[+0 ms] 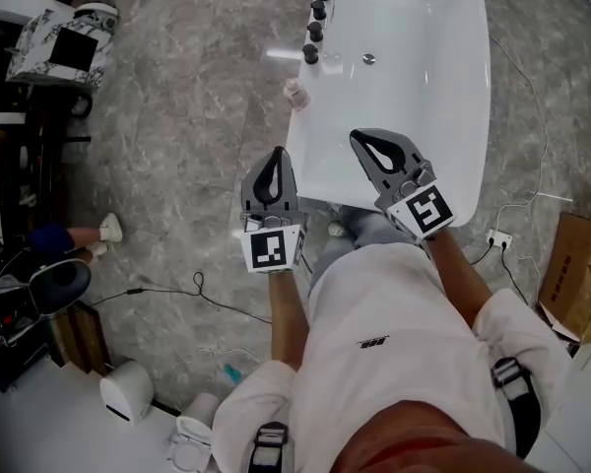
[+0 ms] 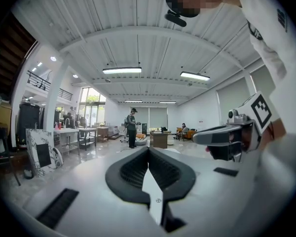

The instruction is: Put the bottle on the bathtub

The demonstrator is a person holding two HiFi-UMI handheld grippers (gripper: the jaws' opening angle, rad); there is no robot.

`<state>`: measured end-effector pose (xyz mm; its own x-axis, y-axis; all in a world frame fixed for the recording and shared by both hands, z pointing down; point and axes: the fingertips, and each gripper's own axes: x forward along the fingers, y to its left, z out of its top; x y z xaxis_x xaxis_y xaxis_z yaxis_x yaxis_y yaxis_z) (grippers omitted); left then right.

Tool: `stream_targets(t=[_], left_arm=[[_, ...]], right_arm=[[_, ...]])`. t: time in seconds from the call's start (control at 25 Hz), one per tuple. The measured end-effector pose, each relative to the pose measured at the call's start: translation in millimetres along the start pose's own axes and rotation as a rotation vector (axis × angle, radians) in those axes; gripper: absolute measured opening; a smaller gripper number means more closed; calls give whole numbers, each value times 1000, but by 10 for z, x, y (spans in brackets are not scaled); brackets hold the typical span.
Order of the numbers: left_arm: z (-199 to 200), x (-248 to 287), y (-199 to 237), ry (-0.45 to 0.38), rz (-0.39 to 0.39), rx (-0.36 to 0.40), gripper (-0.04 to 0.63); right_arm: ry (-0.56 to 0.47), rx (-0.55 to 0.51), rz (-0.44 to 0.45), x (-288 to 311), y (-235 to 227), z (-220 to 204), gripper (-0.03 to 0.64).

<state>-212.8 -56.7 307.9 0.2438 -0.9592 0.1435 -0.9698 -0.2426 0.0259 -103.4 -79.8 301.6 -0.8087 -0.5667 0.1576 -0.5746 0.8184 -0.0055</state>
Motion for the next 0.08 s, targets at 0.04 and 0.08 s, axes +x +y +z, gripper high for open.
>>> stream_targets(t=[0.04, 0.08], left_arm=[[12, -7, 8, 2, 5, -3, 5], [22, -15, 14, 3, 8, -6, 5]], right_arm=[[-2, 3, 4, 11, 15, 22, -6], [-3, 7, 8, 21, 30, 44, -6]])
